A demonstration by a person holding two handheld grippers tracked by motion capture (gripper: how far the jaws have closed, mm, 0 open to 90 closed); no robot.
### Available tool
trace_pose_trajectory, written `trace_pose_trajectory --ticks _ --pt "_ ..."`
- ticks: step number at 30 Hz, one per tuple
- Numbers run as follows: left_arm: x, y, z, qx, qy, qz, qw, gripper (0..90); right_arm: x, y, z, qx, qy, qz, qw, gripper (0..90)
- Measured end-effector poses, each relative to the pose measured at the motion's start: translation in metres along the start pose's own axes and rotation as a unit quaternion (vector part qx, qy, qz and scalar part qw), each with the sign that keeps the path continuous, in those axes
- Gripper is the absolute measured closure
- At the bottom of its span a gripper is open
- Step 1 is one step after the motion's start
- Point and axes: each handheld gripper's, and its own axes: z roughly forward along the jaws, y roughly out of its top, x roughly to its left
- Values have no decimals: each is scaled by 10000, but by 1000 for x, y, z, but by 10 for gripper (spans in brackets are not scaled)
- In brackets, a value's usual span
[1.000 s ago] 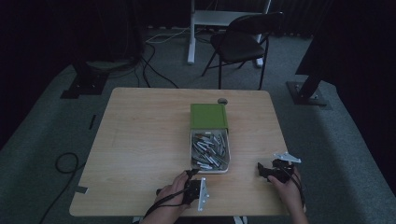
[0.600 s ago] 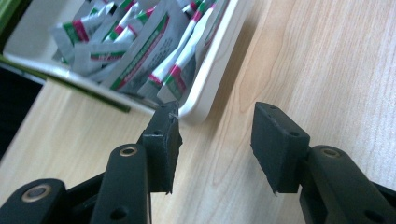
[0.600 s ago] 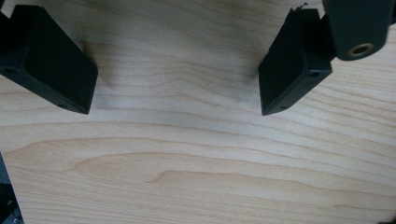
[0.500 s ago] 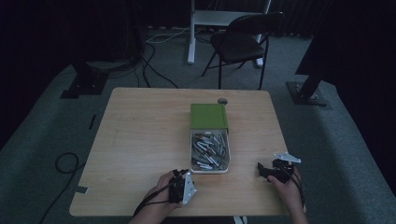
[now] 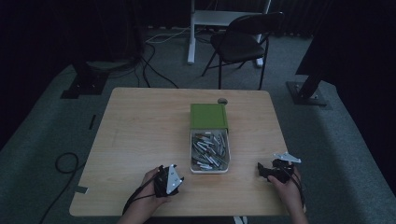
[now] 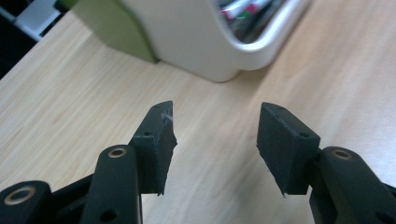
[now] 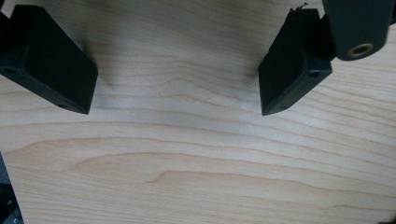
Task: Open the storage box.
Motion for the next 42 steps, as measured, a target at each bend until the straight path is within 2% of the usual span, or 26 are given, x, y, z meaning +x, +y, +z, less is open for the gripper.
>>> trace_pose_trajectory --ticks 2,5,7,10,12,15,17,19,21,23,24,26,27,29,30,33,34,36,37,39,41,42 --pt "6 -4 -1 17 80 -119 9999 421 0 0 0 -1 0 1 10000 113" --pt "14 -8 -1 -31 84 -393 9992 412 0 0 0 -1 1 3 10000 113" --pt "20 -12 -1 -55 49 -651 9979 403 0 0 0 -1 1 6 10000 113" --pt "29 -19 -1 -81 38 -1017 9948 337 0 0 0 -1 0 3 10000 113" --pt "36 -24 -2 -106 109 -1307 9913 291 0 0 0 -1 1 3 10000 113" --pt "46 -32 -3 -75 149 -1636 9864 263 0 0 0 -1 1 0 10000 113" --pt "52 -36 -4 -78 183 -1775 9839 261 0 0 0 -1 0 1 10000 113" --pt "58 -40 -5 -109 270 -1977 9798 219 0 0 0 0 0 0 10000 113" --pt "63 -45 -6 -164 388 -2082 9772 180 0 0 0 0 0 2 10000 113" --pt "69 -50 -6 -206 469 -2233 9734 154 0 0 0 1 1 3 10000 113" --pt "69 -50 -6 -206 469 -2233 9734 150 0 0 0 -1 1 -1 10000 113" --pt "77 -58 -7 -163 660 -2349 9697 150 0 0 0 -1 0 0 10000 113" --pt "80 -60 -7 -164 716 -2441 9670 149 0 0 0 1 1 2 10000 113" --pt "84 -65 -7 -61 852 -2512 9642 118 0 0 0 0 1 1 10000 113" --pt "85 -67 -7 -31 936 -2485 9641 102 0 0 0 -1 1 1 10000 113" --pt "91 -76 -7 66 1225 -2569 9586 92 0 0 0 0 1 1 10000 113" --pt "92 -78 -7 104 1251 -2595 9575 91 0 0 0 -1 0 0 10000 113" --pt "95 -83 -7 177 1312 -2723 9531 45 0 0 0 0 0 0 10000 113" --pt "95 -84 -7 244 1331 -2685 9537 15 0 0 0 0 1 3 10000 113" --pt "96 -87 -6 329 1311 -2696 9534 15 0 0 0 0 1 2 10000 113" --pt "97 -90 -5 412 1231 -2814 9508 15 0 0 0 0 1 1 10000 113" --pt "97 -92 -5 457 1207 -2830 9504 15 0 0 0 -1 0 1 10000 113"
